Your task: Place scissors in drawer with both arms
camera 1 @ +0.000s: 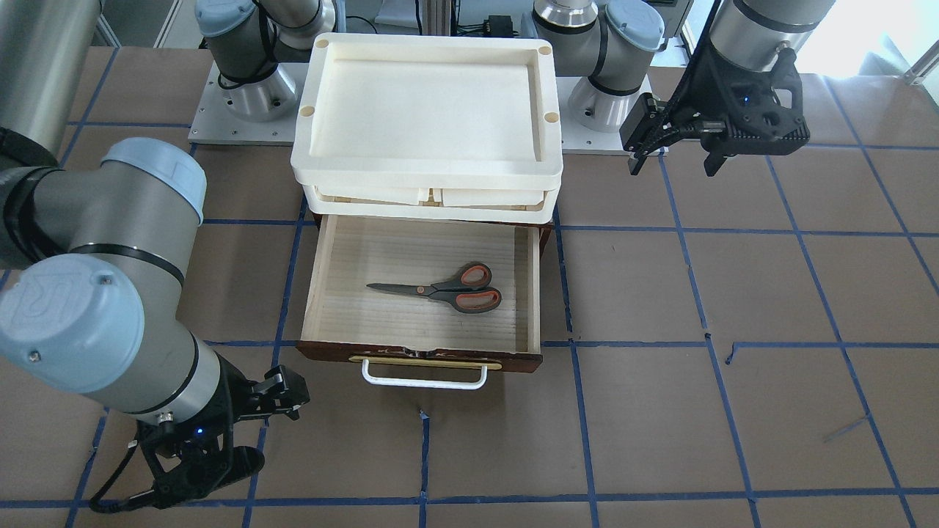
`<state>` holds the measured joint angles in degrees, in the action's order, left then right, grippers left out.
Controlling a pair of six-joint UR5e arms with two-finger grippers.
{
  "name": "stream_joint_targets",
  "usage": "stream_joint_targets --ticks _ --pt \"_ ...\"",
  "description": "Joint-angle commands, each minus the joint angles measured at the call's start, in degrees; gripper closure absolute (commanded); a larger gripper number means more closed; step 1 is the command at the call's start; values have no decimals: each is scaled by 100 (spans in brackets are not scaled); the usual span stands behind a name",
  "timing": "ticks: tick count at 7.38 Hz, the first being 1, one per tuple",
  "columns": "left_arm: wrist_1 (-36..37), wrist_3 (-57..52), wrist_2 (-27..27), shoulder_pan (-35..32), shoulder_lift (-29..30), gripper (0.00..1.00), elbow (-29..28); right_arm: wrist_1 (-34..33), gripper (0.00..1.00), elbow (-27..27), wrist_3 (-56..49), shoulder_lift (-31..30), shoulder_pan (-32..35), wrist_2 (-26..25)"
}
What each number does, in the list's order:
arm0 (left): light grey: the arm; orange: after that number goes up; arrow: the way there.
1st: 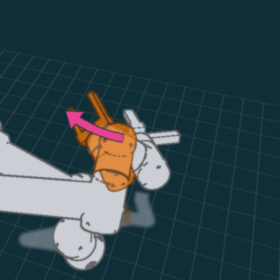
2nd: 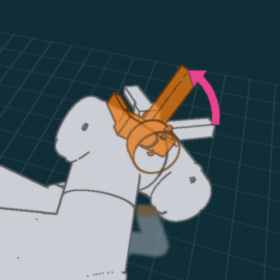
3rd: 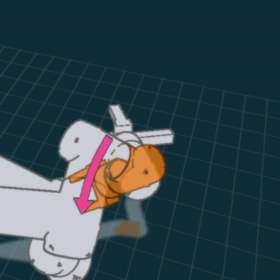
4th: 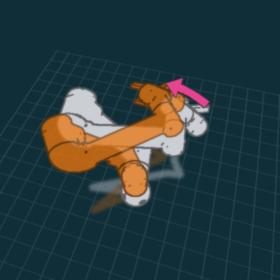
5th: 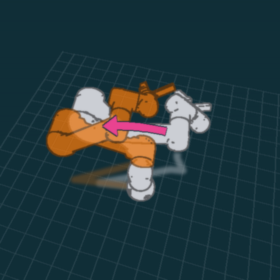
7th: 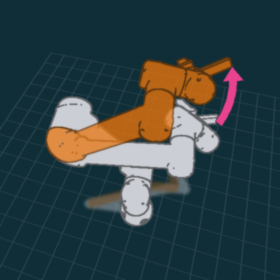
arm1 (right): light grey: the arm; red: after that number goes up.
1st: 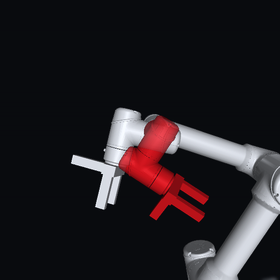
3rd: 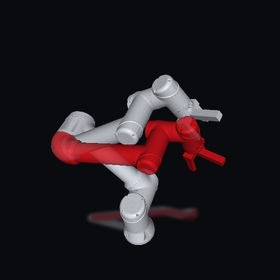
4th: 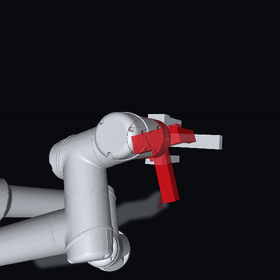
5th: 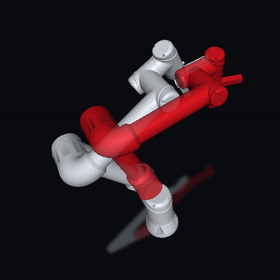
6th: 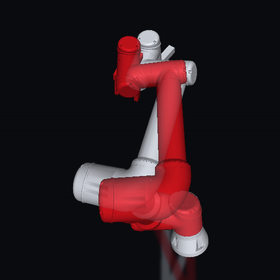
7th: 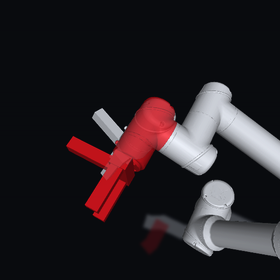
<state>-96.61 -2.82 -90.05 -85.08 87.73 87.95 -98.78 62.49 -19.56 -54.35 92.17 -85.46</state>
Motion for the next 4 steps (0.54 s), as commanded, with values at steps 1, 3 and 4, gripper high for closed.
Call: stream_joint_targets --ticks 1,3,4 --pt "-235 247 -4 -17 42 0 -172 -1 0 61 14 118 73 81" --pt "-420 247 -30 -236 34 0 -182 -1 0 332 14 91 258 99" --pt "-420 238 22 -237 -10 0 -138 7 0 490 -108 56 258 99"
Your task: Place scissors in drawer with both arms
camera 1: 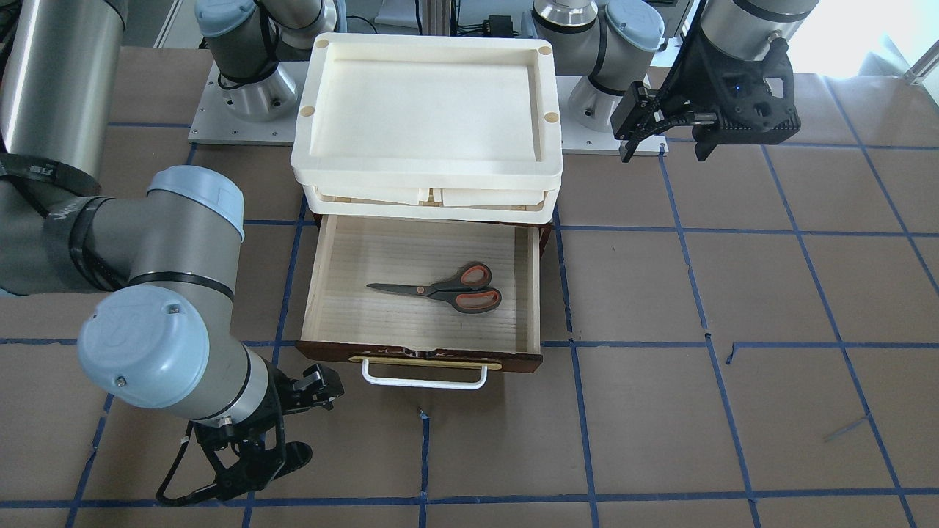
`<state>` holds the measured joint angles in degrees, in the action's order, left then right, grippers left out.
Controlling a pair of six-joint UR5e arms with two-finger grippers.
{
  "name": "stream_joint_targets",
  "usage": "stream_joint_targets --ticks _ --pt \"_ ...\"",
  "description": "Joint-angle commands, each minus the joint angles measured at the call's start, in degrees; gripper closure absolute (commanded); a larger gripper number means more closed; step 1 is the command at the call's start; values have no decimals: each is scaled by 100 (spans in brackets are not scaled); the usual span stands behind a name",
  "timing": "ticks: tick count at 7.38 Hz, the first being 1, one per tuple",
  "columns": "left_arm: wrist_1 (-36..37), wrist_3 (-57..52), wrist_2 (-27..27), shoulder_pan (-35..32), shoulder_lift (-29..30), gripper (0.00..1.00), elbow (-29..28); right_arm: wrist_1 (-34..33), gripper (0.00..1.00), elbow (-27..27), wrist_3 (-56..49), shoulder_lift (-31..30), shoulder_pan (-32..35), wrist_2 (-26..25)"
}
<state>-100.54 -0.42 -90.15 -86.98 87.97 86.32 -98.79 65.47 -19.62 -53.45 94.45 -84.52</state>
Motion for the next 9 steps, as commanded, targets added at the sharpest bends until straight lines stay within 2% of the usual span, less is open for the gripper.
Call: stream_joint_targets --ticks 1,9 --pt "-27 -80 -45 -47 -87 0 78 18 0 237 -313 -51 29 23" --pt "-44 -90 -64 -47 -122 0 149 887 0 264 -95 -201 29 102"
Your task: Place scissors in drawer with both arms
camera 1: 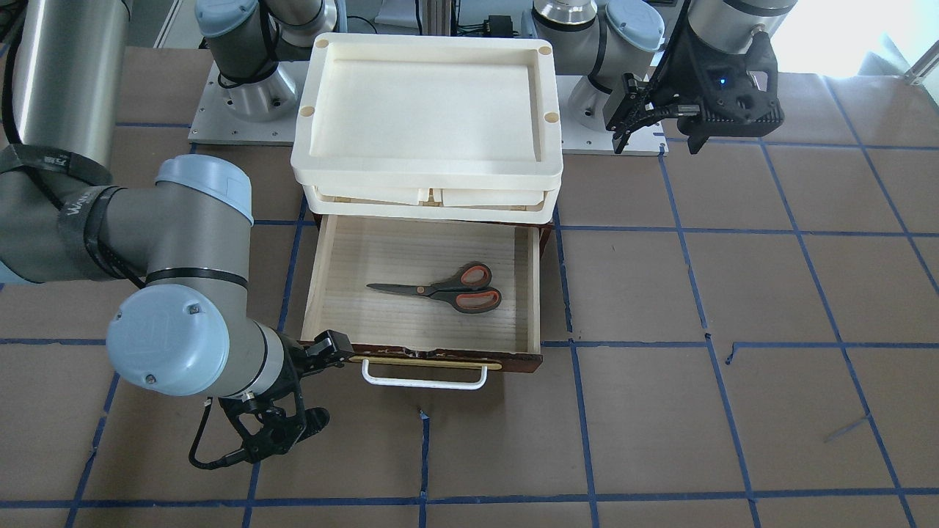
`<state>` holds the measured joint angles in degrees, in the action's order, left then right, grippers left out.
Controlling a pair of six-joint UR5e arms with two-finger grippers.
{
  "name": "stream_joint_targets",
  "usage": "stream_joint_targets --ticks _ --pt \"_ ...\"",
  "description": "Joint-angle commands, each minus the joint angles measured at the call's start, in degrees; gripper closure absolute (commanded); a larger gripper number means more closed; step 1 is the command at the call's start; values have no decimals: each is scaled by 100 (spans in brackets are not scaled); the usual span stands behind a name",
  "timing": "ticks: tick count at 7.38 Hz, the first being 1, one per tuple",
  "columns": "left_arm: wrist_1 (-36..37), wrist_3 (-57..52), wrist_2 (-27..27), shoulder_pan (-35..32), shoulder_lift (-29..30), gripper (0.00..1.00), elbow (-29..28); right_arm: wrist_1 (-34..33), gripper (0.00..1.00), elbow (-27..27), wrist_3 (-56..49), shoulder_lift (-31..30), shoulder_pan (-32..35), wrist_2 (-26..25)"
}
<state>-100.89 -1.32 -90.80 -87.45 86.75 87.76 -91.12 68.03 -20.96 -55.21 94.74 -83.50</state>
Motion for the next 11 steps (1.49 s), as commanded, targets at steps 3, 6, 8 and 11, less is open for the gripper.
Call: stream_joint_targets --ticks 3,6,8,11 --pt "-1 0 0 -17 -9 0 4 147 0 174 57 -68 0 1" --pt "-10 0 0 -26 -9 0 13 147 0 605 66 -455 0 1" --pt "-10 9 9 -26 -1 0 13 164 0 728 171 -543 0 1" --pt "-1 9 9 -35 0 0 4 191 0 948 285 -719 26 1"
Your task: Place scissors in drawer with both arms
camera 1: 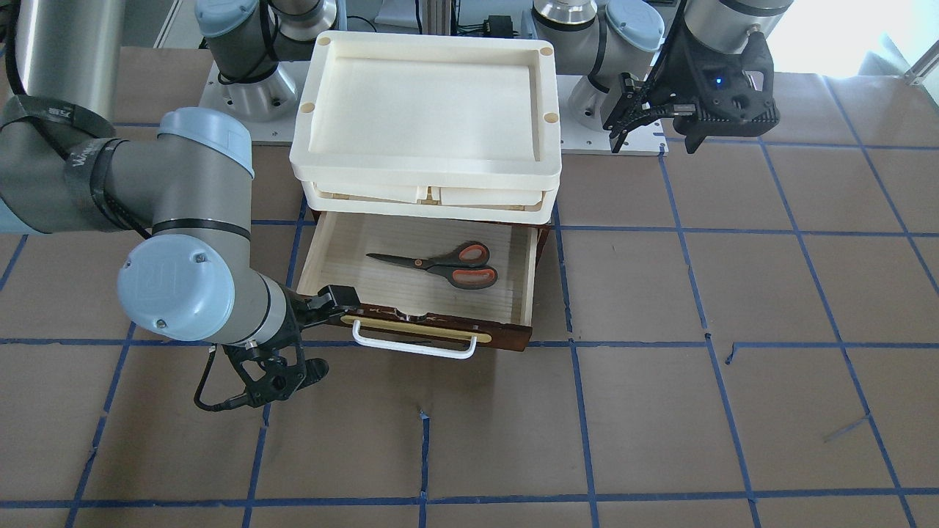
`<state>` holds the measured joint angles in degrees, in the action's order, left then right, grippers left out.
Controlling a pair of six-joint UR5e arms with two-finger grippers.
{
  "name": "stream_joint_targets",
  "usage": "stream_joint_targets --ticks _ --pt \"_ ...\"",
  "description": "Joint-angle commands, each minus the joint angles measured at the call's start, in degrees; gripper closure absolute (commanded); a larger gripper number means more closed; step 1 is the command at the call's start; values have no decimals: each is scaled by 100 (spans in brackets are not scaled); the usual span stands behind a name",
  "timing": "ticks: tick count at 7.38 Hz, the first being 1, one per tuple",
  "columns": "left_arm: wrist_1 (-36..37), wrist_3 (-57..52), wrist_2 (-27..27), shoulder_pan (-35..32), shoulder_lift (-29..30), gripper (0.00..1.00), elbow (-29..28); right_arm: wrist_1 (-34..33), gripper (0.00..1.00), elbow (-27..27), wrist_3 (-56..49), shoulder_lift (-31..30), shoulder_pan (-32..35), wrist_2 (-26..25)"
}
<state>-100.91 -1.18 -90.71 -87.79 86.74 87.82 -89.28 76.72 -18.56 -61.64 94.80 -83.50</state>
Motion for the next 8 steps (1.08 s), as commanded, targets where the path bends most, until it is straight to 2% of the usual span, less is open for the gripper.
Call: stream_joint_targets --ticks 1,8 --pt "-7 -14 -8 -2 1 0 -1 16 0 141 62 -103 38 0" --pt "1 -5 0 -2 1 0 -1 226 1 256 326 -287 337 -9"
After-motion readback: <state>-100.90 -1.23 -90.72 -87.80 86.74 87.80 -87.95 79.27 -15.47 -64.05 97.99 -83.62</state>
